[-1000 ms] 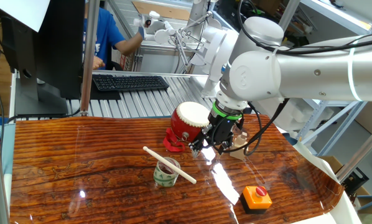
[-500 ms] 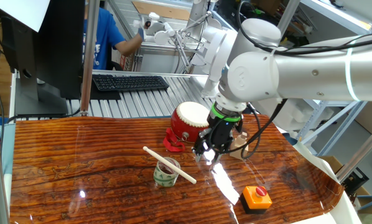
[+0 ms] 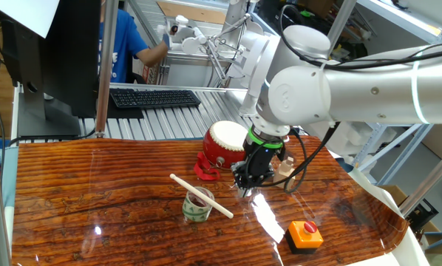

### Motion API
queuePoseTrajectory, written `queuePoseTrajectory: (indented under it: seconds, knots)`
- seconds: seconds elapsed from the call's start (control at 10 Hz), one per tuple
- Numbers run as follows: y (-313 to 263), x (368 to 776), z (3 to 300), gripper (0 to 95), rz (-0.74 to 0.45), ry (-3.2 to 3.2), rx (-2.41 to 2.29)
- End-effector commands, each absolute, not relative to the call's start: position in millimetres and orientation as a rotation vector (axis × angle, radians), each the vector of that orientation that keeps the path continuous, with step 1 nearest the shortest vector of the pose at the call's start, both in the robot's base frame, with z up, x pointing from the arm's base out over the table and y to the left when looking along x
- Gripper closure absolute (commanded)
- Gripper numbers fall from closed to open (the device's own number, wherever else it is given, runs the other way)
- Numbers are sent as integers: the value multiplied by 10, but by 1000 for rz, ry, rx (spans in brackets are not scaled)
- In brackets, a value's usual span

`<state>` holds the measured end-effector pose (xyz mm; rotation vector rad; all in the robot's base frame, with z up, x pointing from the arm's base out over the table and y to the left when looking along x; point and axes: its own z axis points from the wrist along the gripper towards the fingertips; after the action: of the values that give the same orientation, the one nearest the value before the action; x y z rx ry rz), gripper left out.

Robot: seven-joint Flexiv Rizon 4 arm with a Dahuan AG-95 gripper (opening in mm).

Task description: Play the drum

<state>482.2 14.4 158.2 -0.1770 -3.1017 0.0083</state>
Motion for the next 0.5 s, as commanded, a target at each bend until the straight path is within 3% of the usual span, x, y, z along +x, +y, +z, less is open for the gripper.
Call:
queuePoseTrajectory:
  seconds: [0.1,0.5]
  knots:
    - [152,4843,1545,950,11,-3103,-188]
    - [181,4846,1519,950,8,-3102,-198]
